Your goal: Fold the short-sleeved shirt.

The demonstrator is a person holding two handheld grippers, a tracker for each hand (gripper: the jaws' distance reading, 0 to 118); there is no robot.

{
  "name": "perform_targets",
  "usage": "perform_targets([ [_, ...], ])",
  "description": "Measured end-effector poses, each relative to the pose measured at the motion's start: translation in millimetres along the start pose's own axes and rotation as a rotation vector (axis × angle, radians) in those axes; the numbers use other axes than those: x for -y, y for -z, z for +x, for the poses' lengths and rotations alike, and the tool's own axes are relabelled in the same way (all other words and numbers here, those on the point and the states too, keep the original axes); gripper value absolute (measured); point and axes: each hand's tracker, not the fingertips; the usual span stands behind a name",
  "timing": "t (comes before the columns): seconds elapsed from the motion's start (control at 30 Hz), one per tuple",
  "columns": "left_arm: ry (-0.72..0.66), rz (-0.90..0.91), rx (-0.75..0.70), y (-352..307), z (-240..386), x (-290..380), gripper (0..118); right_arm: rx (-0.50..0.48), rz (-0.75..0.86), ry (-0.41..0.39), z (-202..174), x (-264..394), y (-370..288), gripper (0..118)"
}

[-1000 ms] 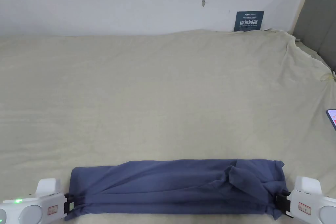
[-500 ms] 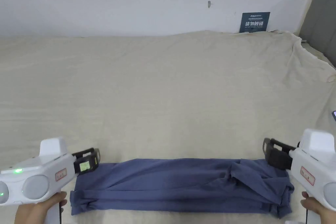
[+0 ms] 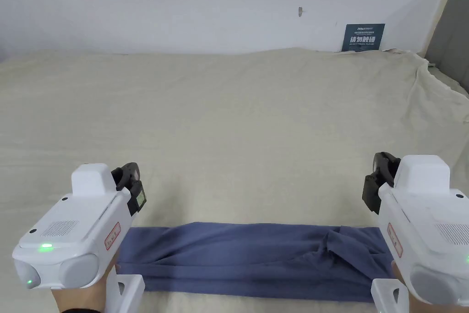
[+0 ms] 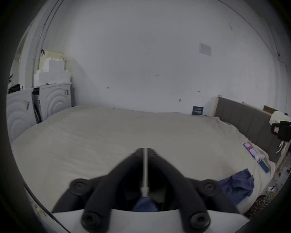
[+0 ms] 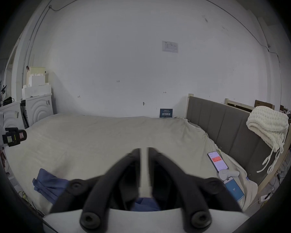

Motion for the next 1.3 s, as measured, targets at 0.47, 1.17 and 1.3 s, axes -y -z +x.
perform_targets([
  [0.47,-0.123,-0.201,0.121,17.8,-40.0,-6.4,0,-0.043,-0.014,-0.021,-7.2,1.1,9.4,0],
  [1.17,-0.39,-0.808,0.248,104.0,-165.8,67.9,72,-0.031,-0.089,-0.032,-24.3,12.1,38.8,0],
  [1.3,-0.361,-0.85,0.245,109.8,-169.3,85.1,73,-0.035,-0.1,-0.039,-26.1,15.1,41.3,0],
])
